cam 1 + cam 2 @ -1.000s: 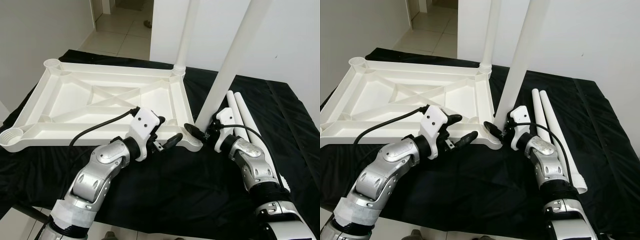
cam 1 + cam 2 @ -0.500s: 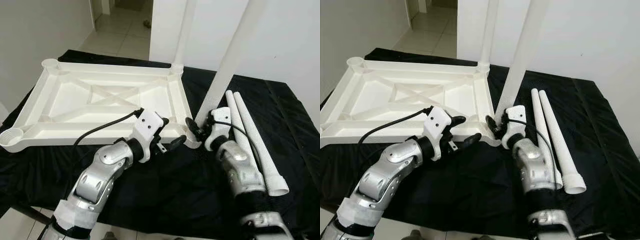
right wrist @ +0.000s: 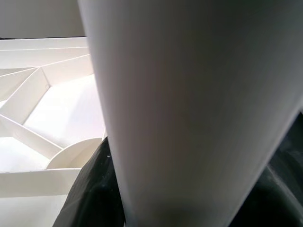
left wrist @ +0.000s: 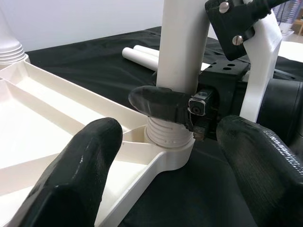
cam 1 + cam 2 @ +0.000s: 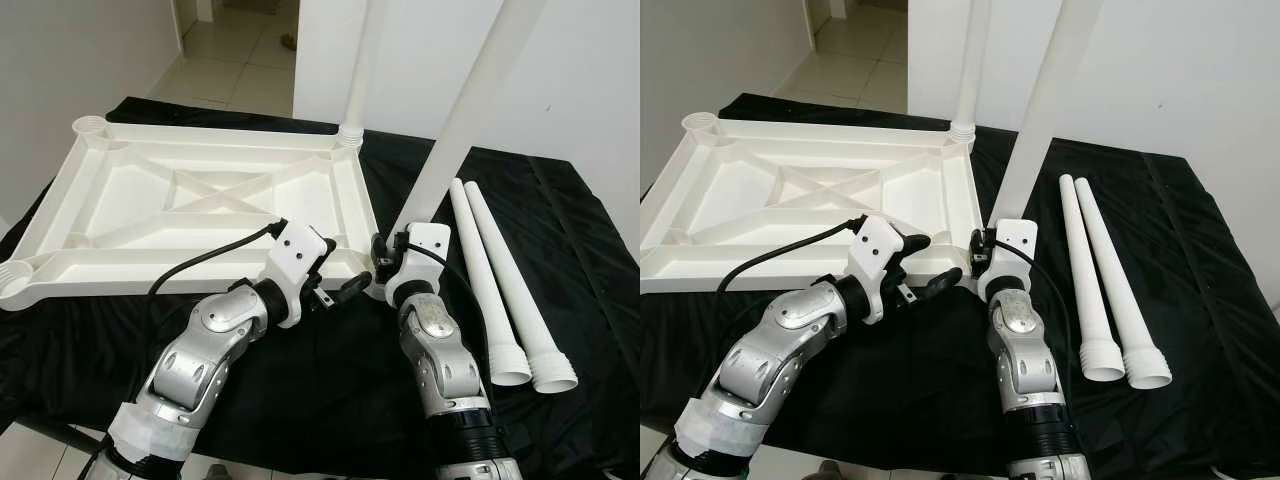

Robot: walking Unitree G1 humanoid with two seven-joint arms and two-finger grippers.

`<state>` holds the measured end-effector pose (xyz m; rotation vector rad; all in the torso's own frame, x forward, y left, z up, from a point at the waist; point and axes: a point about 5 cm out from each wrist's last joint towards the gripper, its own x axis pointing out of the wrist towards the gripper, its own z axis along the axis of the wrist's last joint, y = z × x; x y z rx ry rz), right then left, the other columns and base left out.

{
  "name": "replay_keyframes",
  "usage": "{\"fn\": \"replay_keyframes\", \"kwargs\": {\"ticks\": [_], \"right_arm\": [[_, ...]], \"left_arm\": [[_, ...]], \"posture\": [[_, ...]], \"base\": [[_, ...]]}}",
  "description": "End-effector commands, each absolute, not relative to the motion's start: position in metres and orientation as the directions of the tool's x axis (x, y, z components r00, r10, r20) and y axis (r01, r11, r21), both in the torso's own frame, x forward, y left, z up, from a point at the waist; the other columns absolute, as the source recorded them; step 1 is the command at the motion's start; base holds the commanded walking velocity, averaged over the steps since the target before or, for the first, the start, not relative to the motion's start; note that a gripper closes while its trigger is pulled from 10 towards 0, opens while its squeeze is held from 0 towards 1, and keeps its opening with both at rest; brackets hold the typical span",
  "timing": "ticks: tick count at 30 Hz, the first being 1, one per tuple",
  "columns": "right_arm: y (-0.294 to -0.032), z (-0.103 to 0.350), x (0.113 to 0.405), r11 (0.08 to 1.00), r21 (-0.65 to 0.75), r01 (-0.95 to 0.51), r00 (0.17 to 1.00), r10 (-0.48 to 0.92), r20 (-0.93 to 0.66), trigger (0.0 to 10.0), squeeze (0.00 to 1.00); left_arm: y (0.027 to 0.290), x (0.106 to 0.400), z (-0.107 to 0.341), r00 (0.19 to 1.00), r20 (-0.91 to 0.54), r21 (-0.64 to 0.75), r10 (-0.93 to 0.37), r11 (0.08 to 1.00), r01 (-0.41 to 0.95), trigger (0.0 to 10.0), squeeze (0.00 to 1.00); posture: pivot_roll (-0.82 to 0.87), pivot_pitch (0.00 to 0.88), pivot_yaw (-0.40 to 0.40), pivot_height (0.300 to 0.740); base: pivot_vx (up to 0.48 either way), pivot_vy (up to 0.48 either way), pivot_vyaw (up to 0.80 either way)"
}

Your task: Building children table

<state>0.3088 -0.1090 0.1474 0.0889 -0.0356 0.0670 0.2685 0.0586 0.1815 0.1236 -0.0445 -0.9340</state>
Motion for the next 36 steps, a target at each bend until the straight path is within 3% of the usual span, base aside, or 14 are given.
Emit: {"fn": "replay_keyframes", "kwargs": {"ticks": [1,2,5,6,13,16,17,22,24,29,31,34,35,36], "right_arm": [[-0.107,0.140,0.307,0.988,0.128,-0.090,0.996,0.092,-0.006,10.0,0.00],[-0.108,0.143,0.309,0.986,0.131,-0.103,0.995,0.102,0.017,10.0,0.18],[-0.109,0.144,0.309,0.984,0.136,-0.113,0.994,0.110,0.026,10.0,0.18],[-0.110,0.146,0.310,0.984,0.138,-0.117,0.993,0.113,0.037,10.0,1.00],[-0.126,0.154,0.317,0.981,0.078,-0.176,0.983,0.171,0.066,10.0,1.00],[-0.139,0.157,0.323,0.960,0.033,-0.277,0.960,0.275,0.060,10.0,1.00],[-0.142,0.158,0.324,0.951,-0.005,-0.310,0.949,0.309,0.058,10.0,0.00],[-0.148,0.159,0.326,0.925,-0.093,-0.367,0.926,0.373,0.059,10.0,0.00],[-0.149,0.153,0.326,0.880,-0.118,-0.461,0.883,0.468,0.038,10.0,0.00],[-0.149,0.150,0.326,0.862,-0.126,-0.490,0.867,0.498,0.031,10.0,0.00],[-0.145,0.143,0.328,0.808,-0.116,-0.578,0.811,0.584,0.021,10.0,0.00],[-0.143,0.140,0.329,0.790,-0.114,-0.603,0.793,0.609,0.019,10.0,0.00],[-0.141,0.138,0.331,0.779,-0.094,-0.619,0.781,0.624,0.021,3.6,0.00],[-0.141,0.137,0.333,0.777,-0.079,-0.625,0.778,0.628,0.023,3.6,0.00]], "left_arm": [[0.056,0.267,0.182,0.588,-0.014,0.117,-0.809,0.582,0.804,10.0,0.00],[0.057,0.267,0.183,0.591,-0.011,0.116,-0.807,0.586,0.802,10.0,0.00],[0.056,0.268,0.183,0.592,-0.010,0.116,-0.806,0.587,0.801,10.0,0.00],[0.056,0.268,0.183,0.593,-0.010,0.116,-0.805,0.588,0.801,10.0,0.00],[0.054,0.269,0.183,0.597,-0.002,0.117,-0.803,0.592,0.797,10.0,0.00],[0.052,0.269,0.184,0.596,0.002,0.116,-0.803,0.592,0.797,10.0,0.00],[0.052,0.269,0.184,0.597,0.003,0.118,-0.802,0.593,0.796,10.0,0.00],[0.053,0.270,0.184,0.604,0.003,0.122,-0.797,0.600,0.791,10.0,0.00],[0.056,0.272,0.185,0.611,0.007,0.129,-0.791,0.607,0.784,10.0,0.00],[0.056,0.273,0.186,0.614,0.008,0.131,-0.789,0.610,0.782,10.0,0.00],[0.056,0.273,0.187,0.615,0.012,0.131,-0.788,0.611,0.781,10.0,0.00],[0.055,0.273,0.186,0.613,0.012,0.132,-0.790,0.609,0.782,10.0,0.00],[0.054,0.273,0.186,0.610,0.013,0.131,-0.792,0.606,0.785,10.0,0.00],[0.053,0.272,0.186,0.608,0.013,0.130,-0.794,0.604,0.786,10.0,0.00]], "posture": [[0.15,0.062,-0.062,0.740],[0.16,0.059,-0.064,0.740],[0.16,0.059,-0.064,0.740],[0.16,0.055,-0.066,0.740],[0.16,0.046,-0.076,0.740],[0.16,0.042,-0.078,0.740],[0.16,0.041,-0.079,0.740],[0.16,0.039,-0.079,0.740],[0.17,0.033,-0.084,0.740],[0.17,0.033,-0.084,0.740],[0.17,0.019,-0.079,0.740],[0.17,0.019,-0.079,0.740],[0.17,0.013,-0.080,0.740],[0.17,0.013,-0.080,0.740]], "base": [[0.000,0.000,0.00],[0.000,0.000,0.00],[0.000,0.000,0.00],[0.000,0.000,0.00],[0.000,0.000,0.00],[0.000,0.000,0.00],[0.000,0.000,0.00],[0.000,0.000,0.00],[0.000,0.000,0.00],[0.000,0.000,0.00],[0.000,0.000,0.00],[0.000,0.000,0.00],[0.000,0.000,0.00],[0.000,0.000,0.00]]}}
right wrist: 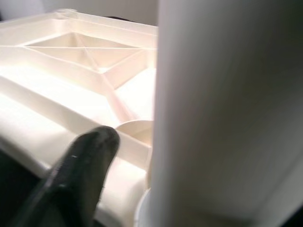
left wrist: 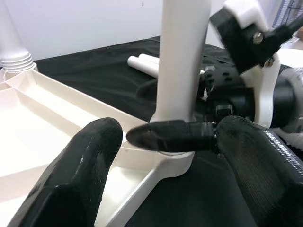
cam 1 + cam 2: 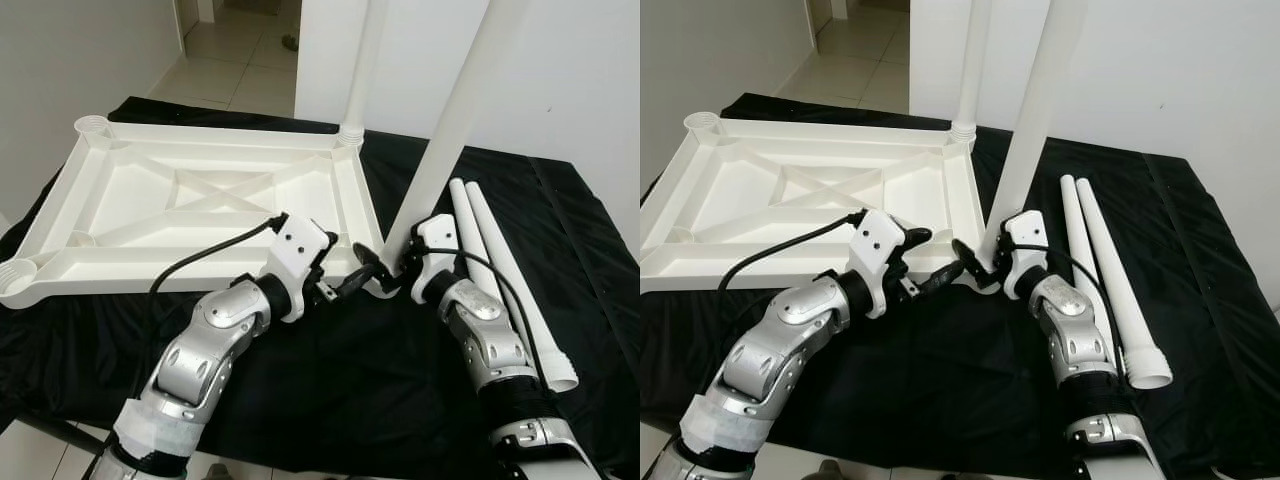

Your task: Building children table

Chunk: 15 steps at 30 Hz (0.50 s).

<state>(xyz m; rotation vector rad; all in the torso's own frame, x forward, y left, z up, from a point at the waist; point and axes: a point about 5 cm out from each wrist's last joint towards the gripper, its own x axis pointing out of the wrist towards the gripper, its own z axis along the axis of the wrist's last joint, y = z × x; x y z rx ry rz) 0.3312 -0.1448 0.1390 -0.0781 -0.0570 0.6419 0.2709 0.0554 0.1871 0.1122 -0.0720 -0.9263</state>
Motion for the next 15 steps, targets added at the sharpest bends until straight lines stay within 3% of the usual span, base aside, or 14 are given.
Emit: {"fn": "replay_keyframes", "kwargs": {"ticks": [1,2,15], "right_arm": [[-0.141,0.137,0.333,0.776,-0.069,-0.628,0.776,0.630,0.026,3.6,0.00],[-0.141,0.135,0.334,0.776,-0.069,-0.627,0.777,0.630,0.014,0.0,0.00],[-0.147,0.122,0.338,0.764,-0.066,-0.641,0.767,0.640,-0.046,0.0,0.00]], "left_arm": [[0.053,0.272,0.186,0.607,0.013,0.130,-0.795,0.603,0.787,10.0,0.00],[0.052,0.272,0.186,0.605,0.013,0.130,-0.796,0.601,0.788,10.0,0.00],[0.051,0.271,0.184,0.605,0.011,0.127,-0.796,0.601,0.789,10.0,0.00]], "posture": [[0.17,0.013,-0.080,0.740],[0.18,0.007,-0.083,0.740],[0.18,0.000,-0.092,0.740]], "base": [[0.000,0.000,0.00],[0.000,0.000,0.00],[0.000,0.000,0.00]]}}
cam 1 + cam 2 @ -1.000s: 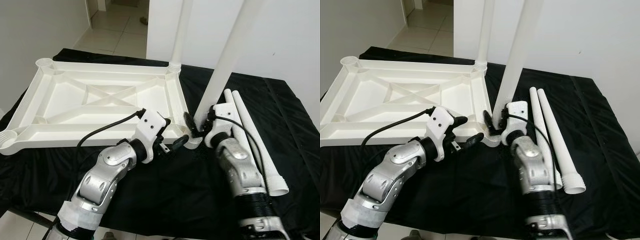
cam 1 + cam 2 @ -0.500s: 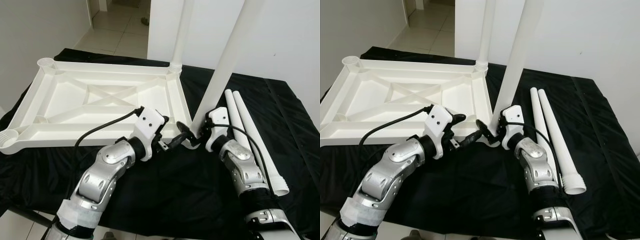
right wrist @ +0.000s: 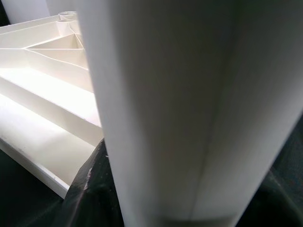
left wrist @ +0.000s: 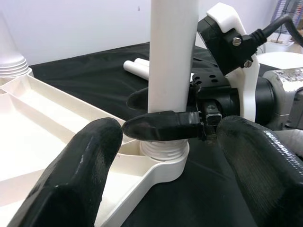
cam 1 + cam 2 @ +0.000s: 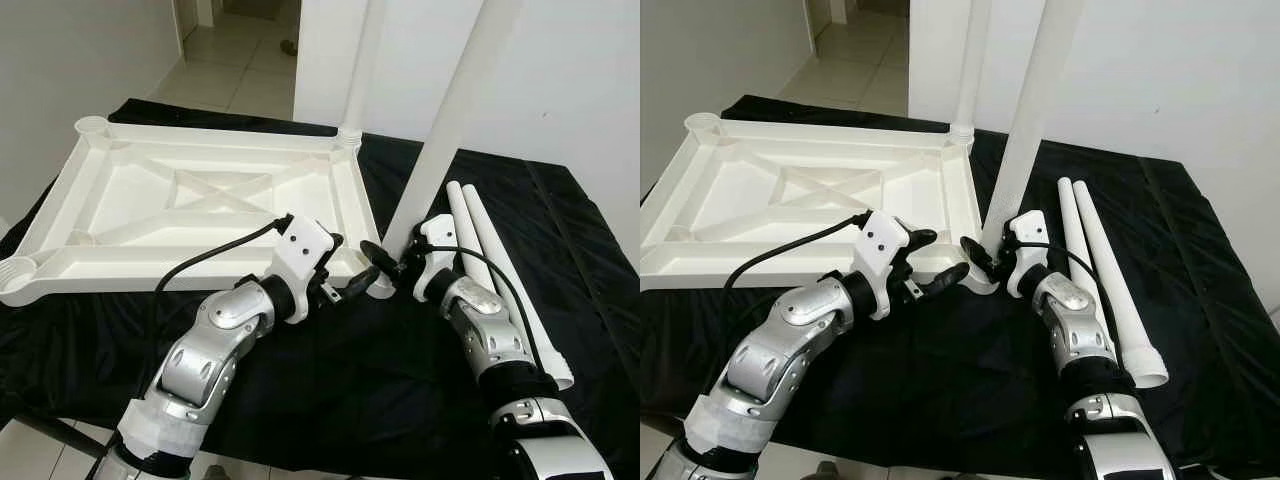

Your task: Building children table

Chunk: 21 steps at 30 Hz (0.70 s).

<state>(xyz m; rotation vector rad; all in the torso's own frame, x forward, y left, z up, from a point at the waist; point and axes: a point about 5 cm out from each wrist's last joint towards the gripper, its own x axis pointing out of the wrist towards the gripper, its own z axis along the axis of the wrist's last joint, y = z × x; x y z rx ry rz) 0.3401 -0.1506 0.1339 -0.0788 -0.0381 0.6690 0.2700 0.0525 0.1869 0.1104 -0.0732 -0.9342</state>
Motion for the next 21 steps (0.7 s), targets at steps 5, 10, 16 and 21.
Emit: {"fn": "replay_keyframes", "kwargs": {"ticks": [5,10,16,21], "right_arm": [[-0.149,0.119,0.338,0.809,-0.054,-0.585,0.811,0.583,-0.052,0.0,0.00],[-0.149,0.117,0.335,0.882,-0.021,-0.471,0.881,0.469,-0.060,0.0,0.00],[-0.145,0.113,0.332,0.949,-0.013,-0.315,0.946,0.314,-0.077,0.0,0.00],[-0.138,0.108,0.326,0.991,-0.048,-0.123,0.987,0.117,-0.111,0.0,0.00]], "left_arm": [[0.050,0.270,0.184,0.603,0.013,0.125,-0.798,0.599,0.791,10.0,0.00],[0.048,0.270,0.183,0.600,0.015,0.123,-0.800,0.597,0.793,10.0,0.00],[0.047,0.270,0.183,0.596,0.018,0.120,-0.802,0.594,0.795,10.0,0.00],[0.046,0.270,0.183,0.591,0.019,0.122,-0.806,0.589,0.799,10.0,0.00]], "posture": [[0.17,0.000,-0.097,0.740],[0.17,0.000,-0.100,0.740],[0.16,0.000,-0.100,0.740],[0.16,0.000,-0.098,0.740]], "base": [[0.000,0.000,0.00],[0.000,0.000,0.00],[0.000,0.000,0.00],[0.000,0.000,0.00]]}}
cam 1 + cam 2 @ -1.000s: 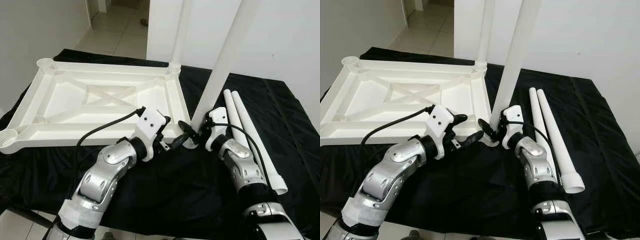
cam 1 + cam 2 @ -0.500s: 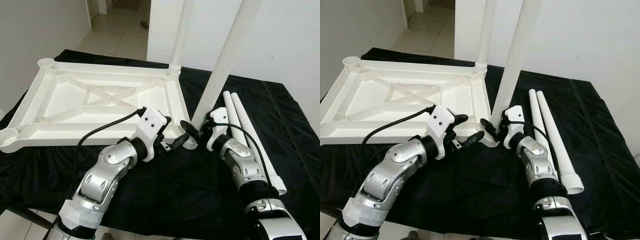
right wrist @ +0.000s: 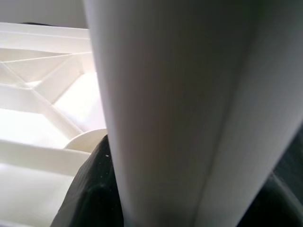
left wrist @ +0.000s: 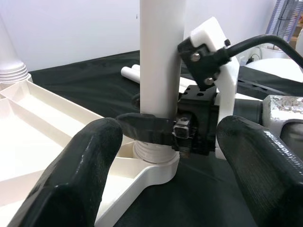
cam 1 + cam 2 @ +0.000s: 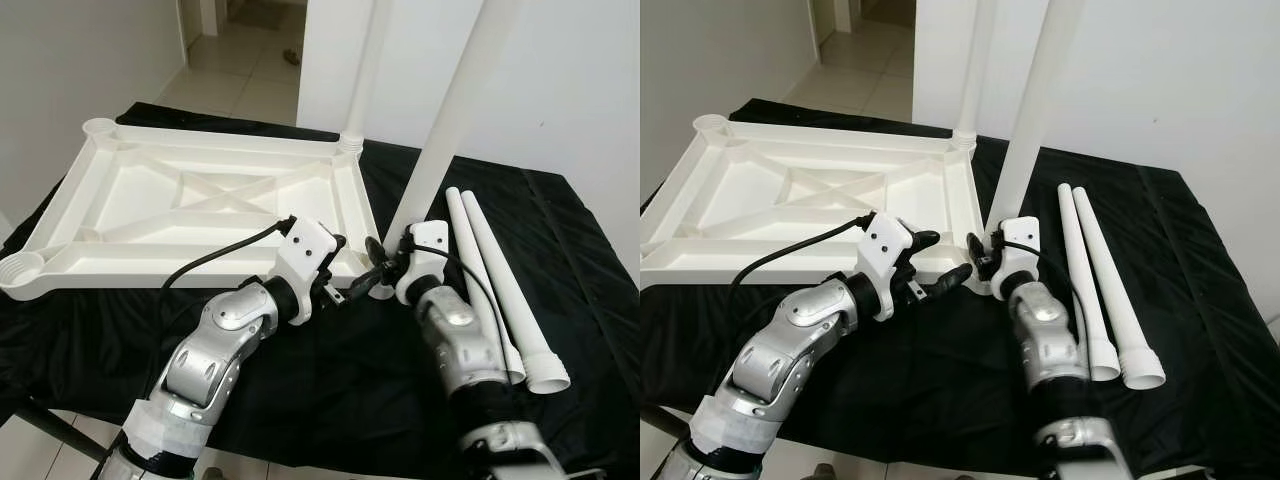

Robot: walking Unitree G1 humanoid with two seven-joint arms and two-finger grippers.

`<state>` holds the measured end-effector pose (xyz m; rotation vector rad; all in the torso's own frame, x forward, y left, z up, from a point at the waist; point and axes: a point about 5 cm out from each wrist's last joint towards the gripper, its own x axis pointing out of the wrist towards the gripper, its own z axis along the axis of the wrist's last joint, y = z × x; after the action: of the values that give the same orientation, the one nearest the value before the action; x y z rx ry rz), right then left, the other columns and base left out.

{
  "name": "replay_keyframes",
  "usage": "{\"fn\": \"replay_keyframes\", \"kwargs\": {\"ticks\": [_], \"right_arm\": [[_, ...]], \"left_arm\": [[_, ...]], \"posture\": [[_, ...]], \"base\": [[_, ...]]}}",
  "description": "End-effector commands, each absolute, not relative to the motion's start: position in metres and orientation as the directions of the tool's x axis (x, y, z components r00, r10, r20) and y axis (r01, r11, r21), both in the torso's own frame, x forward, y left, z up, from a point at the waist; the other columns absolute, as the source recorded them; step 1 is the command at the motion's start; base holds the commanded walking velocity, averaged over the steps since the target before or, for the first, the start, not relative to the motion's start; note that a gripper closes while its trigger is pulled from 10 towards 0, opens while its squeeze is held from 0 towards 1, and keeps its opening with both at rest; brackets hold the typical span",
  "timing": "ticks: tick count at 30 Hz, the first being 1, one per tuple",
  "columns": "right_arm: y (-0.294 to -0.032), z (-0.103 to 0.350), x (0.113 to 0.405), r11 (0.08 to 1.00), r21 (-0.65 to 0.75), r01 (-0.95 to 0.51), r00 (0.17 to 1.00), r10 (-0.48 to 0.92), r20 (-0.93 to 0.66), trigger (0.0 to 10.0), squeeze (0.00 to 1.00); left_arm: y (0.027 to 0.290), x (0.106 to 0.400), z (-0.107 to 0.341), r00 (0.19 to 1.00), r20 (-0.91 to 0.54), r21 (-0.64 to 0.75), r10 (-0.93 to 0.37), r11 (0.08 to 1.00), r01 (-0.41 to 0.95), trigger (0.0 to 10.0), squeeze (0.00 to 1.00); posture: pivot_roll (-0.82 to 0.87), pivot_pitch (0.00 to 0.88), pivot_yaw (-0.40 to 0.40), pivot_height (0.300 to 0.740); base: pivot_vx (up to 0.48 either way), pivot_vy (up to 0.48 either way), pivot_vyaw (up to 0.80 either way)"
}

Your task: Building children table

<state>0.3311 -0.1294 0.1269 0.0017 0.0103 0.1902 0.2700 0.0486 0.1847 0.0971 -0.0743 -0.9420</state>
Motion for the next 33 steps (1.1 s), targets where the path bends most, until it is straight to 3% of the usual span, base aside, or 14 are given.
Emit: {"fn": "replay_keyframes", "kwargs": {"ticks": [1,4,13,14,15,17,18,25,29,30,33], "right_arm": [[-0.137,0.107,0.325,0.995,-0.049,-0.090,0.989,0.084,-0.122,0.0,0.00],[-0.129,0.107,0.318,0.999,-0.029,0.036,0.991,-0.039,-0.132,0.0,0.00],[-0.121,0.110,0.316,1.000,0.009,0.026,0.991,-0.024,-0.132,0.0,0.00],[-0.121,0.111,0.316,1.000,0.009,0.023,0.990,-0.022,-0.138,3.3,0.00],[-0.120,0.111,0.316,1.000,0.003,0.023,0.990,-0.023,-0.140,10.0,0.09],[-0.119,0.112,0.316,1.000,0.007,0.017,0.991,-0.016,-0.135,10.0,0.09],[-0.116,0.115,0.316,1.000,0.029,-0.004,0.993,0.008,-0.119,10.0,1.00],[-0.116,0.119,0.317,0.999,0.041,-0.035,0.995,0.039,-0.096,10.0,1.00],[-0.123,0.128,0.324,0.984,0.036,-0.172,0.983,0.174,-0.057,10.0,1.00],[-0.128,0.132,0.326,0.975,0.024,-0.219,0.975,0.219,-0.037,10.0,0.00],[-0.135,0.138,0.328,0.959,0.004,-0.284,0.959,0.284,-0.012,10.0,0.00]], "left_arm": [[0.046,0.271,0.183,0.591,0.019,0.122,-0.806,0.589,0.799,10.0,0.00],[0.047,0.273,0.184,0.596,0.021,0.127,-0.803,0.594,0.795,10.0,0.00],[0.049,0.274,0.184,0.600,0.024,0.124,-0.799,0.598,0.792,10.0,0.00],[0.049,0.274,0.184,0.600,0.023,0.125,-0.799,0.598,0.792,10.0,0.00],[0.049,0.274,0.184,0.601,0.023,0.125,-0.799,0.598,0.791,10.0,0.00],[0.049,0.274,0.184,0.602,0.023,0.125,-0.798,0.599,0.791,10.0,0.00],[0.049,0.274,0.185,0.603,0.026,0.125,-0.797,0.601,0.789,10.0,0.00],[0.050,0.275,0.185,0.604,0.027,0.125,-0.797,0.602,0.789,10.0,0.00],[0.050,0.272,0.182,0.601,0.016,0.120,-0.799,0.598,0.793,10.0,0.00],[0.050,0.271,0.180,0.598,0.011,0.119,-0.801,0.595,0.795,10.0,0.00],[0.050,0.270,0.180,0.595,0.006,0.120,-0.804,0.591,0.797,10.0,0.00]], "posture": [[0.16,0.000,-0.098,0.740],[0.16,0.000,-0.101,0.740],[0.16,0.000,-0.098,0.740],[0.16,0.000,-0.098,0.740],[0.16,0.000,-0.098,0.740],[0.16,0.000,-0.098,0.740],[0.16,0.000,-0.100,0.740],[0.16,0.000,-0.099,0.740],[0.16,0.000,-0.094,0.740],[0.16,0.000,-0.094,0.740],[0.16,0.000,-0.092,0.740]], "base": [[0.000,0.000,0.00],[0.000,0.000,0.00],[0.000,0.000,0.00],[0.000,0.000,0.00],[0.000,0.000,0.00],[0.000,0.000,0.00],[0.000,0.000,0.00],[0.000,0.000,0.00],[0.000,0.000,0.00],[0.000,0.000,0.00],[0.000,0.000,0.00]]}}
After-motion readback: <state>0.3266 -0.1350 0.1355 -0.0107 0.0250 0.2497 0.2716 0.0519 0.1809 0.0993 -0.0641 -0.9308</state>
